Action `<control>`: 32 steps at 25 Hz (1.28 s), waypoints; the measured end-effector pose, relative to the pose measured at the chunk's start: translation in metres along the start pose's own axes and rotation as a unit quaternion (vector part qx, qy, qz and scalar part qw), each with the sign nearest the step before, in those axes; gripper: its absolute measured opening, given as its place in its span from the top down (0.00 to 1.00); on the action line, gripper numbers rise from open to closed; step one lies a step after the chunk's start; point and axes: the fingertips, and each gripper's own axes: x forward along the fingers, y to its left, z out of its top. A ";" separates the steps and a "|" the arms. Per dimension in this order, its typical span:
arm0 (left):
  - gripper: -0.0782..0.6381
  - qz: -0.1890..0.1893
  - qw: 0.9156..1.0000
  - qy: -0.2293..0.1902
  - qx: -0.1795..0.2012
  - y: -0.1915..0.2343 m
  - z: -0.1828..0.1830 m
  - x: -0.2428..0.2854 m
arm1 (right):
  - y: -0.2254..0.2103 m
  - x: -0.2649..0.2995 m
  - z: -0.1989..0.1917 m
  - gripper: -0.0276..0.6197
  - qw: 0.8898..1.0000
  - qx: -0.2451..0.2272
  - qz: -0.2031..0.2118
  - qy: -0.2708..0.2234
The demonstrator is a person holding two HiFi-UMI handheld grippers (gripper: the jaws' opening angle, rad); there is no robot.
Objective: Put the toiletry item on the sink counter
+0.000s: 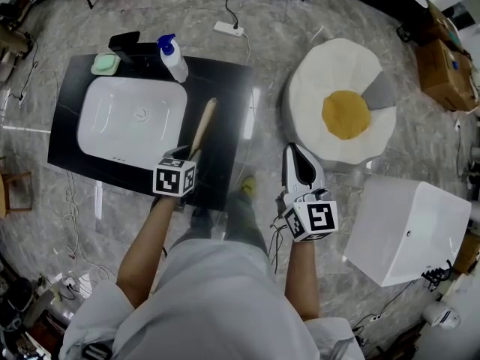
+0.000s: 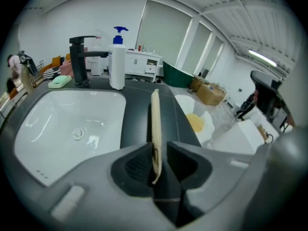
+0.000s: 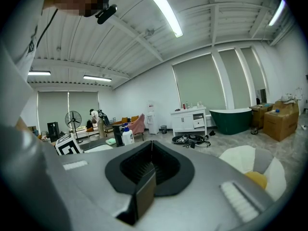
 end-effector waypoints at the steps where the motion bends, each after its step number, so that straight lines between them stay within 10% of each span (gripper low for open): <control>1: 0.76 -0.001 1.000 -0.001 0.000 0.000 0.000 -0.002 | 0.001 -0.001 0.001 0.95 1.000 0.000 0.000 -0.001; 32: 0.88 -0.016 0.993 -0.103 0.053 -0.009 0.008 -0.121 | 0.090 -0.059 0.029 0.95 0.999 -0.017 -0.009 -0.046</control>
